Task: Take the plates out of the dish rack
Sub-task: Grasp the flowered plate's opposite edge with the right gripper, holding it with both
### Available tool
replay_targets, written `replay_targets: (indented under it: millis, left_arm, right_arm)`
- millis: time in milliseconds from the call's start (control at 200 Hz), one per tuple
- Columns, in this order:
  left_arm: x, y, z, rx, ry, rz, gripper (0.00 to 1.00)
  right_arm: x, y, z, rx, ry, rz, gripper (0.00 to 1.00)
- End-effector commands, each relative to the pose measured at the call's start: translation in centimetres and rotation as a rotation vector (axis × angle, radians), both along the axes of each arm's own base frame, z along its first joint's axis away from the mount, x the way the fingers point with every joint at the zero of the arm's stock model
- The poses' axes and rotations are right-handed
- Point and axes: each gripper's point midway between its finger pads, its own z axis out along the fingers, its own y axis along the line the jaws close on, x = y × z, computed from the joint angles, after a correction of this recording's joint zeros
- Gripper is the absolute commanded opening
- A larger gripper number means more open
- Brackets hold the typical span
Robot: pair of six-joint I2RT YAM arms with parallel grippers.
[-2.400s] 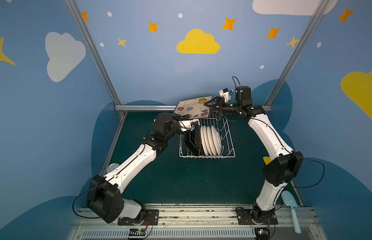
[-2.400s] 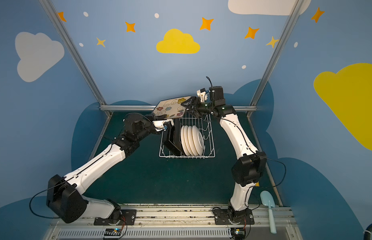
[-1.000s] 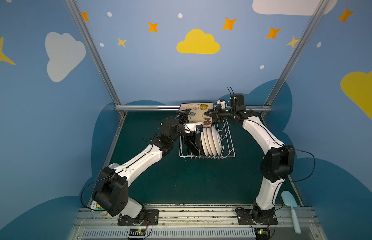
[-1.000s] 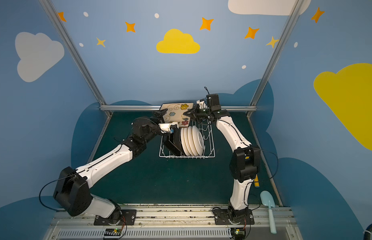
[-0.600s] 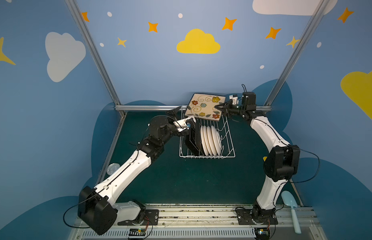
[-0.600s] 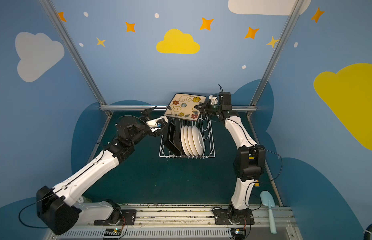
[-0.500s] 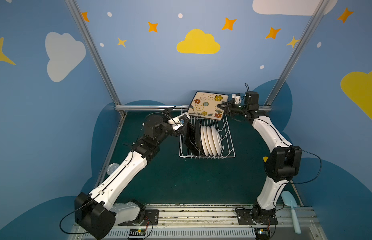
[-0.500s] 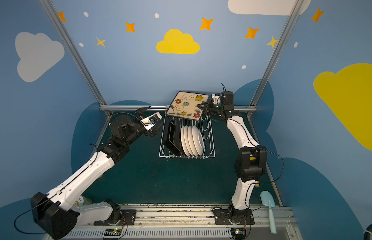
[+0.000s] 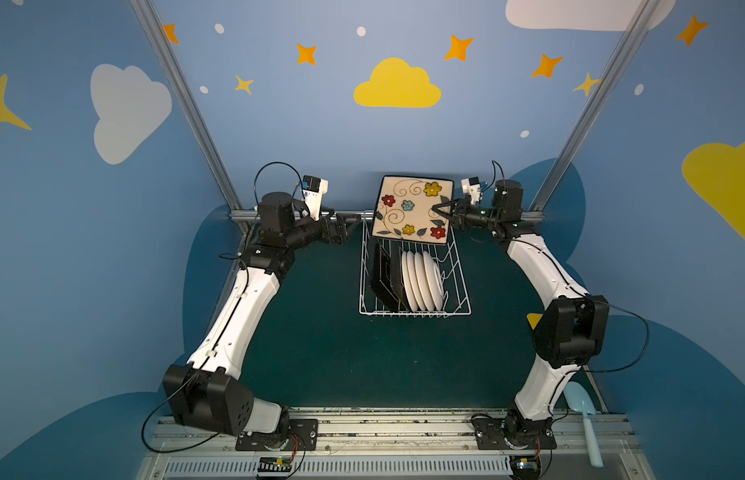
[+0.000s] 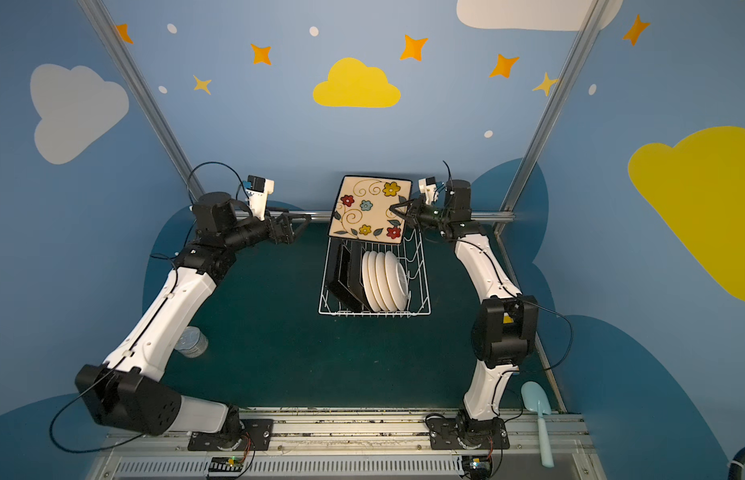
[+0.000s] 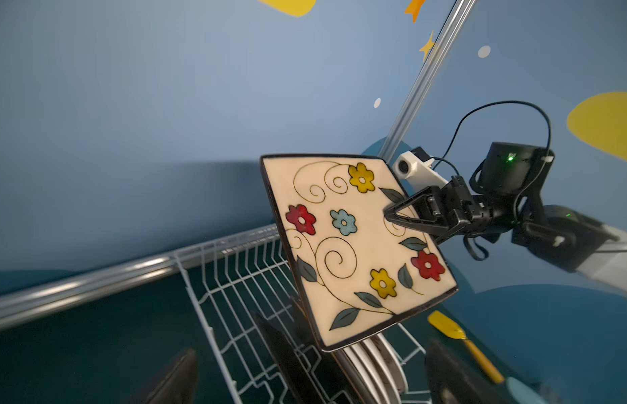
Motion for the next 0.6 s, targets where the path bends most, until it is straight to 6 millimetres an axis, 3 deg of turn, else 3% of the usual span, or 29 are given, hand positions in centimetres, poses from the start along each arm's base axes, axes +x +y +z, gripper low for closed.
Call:
replay_targets:
  millis: [0,235,380,591]
  left_arm:
    - [-0.4,-2.3,0.2,-0.209,0.188,-0.153,1.00]
    - [2.6,-4.6,-1.9,-0.387,0.363,-0.287,0.98]
    - [3.4,-6.3,-2.7,-0.397,0.407,-0.341,0.95]
    - [3.9,-8.2,-3.1,-0.399,0.439,-0.389,0.80]
  right_arm:
    - [-3.6,0.4,7.9,0.051,-0.293,0.098,0.00]
    - [-4.6,1.5,7.3,0.061,-0.310,0.171,0.00]
    - [-5.1,1.9,7.1,0.064,-0.308,0.197,0.00]
    - [-5.4,2.6,6.5,0.063,-0.291,0.226,0.00]
